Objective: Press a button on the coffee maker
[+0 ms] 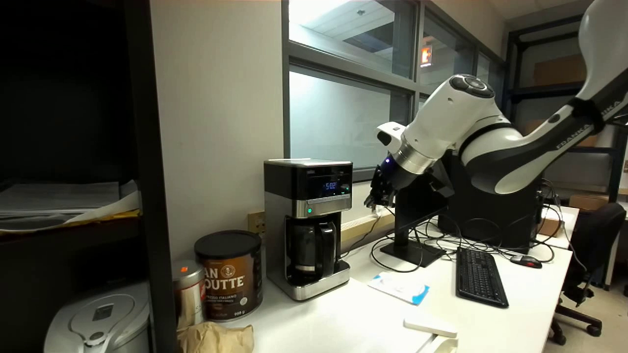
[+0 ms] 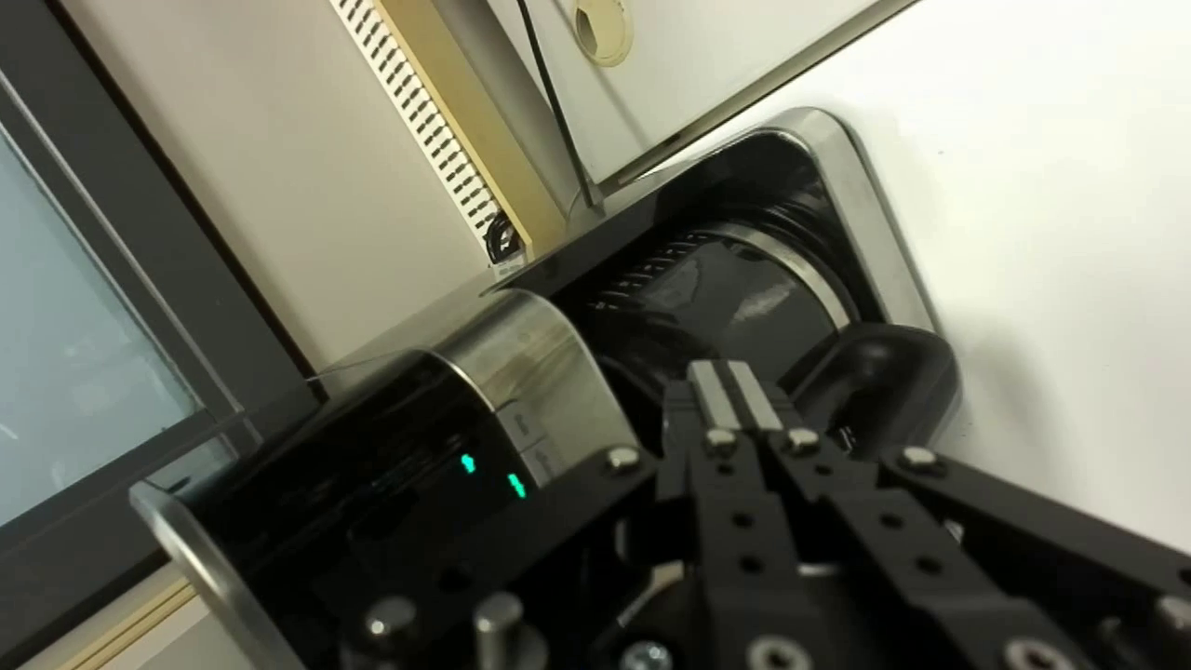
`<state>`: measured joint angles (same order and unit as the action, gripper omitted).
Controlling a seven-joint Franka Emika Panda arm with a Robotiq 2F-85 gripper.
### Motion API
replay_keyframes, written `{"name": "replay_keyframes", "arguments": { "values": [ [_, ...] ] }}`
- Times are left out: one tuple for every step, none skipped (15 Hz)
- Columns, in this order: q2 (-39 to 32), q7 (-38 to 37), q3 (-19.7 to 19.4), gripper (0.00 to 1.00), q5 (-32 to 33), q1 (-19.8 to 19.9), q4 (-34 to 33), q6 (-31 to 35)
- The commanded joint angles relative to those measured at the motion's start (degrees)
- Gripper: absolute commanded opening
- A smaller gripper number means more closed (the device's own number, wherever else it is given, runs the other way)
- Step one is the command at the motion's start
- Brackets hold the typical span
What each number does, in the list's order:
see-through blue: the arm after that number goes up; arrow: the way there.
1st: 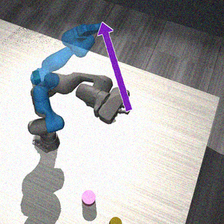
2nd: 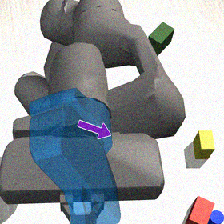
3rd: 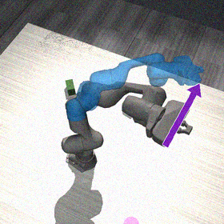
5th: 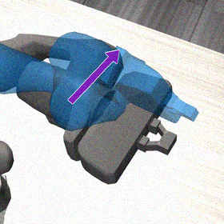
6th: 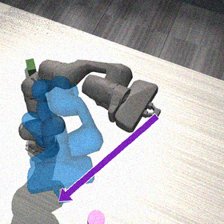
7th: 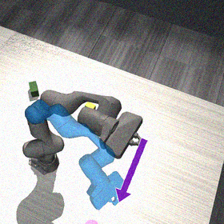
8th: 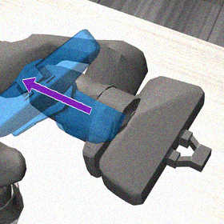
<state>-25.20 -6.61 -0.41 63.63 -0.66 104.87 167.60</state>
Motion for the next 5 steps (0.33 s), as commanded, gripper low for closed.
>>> {"name": "replay_keyframes", "arguments": {
  "values": [
    [7.4,0.9,1.5,0.0,-1.0,1.3,10.0,2.8],
    [8.7,0.8,1.7,0.0,-1.0,1.5,11.9,3.4],
    [10.1,0.6,1.8,0.0,-0.8,1.5,13.7,3.9],
    [11.4,0.4,1.9,0.0,-0.6,1.4,15.6,4.3],
    [12.6,-0.1,1.9,0.0,-0.5,1.2,17.2,4.9]
  ]
}}
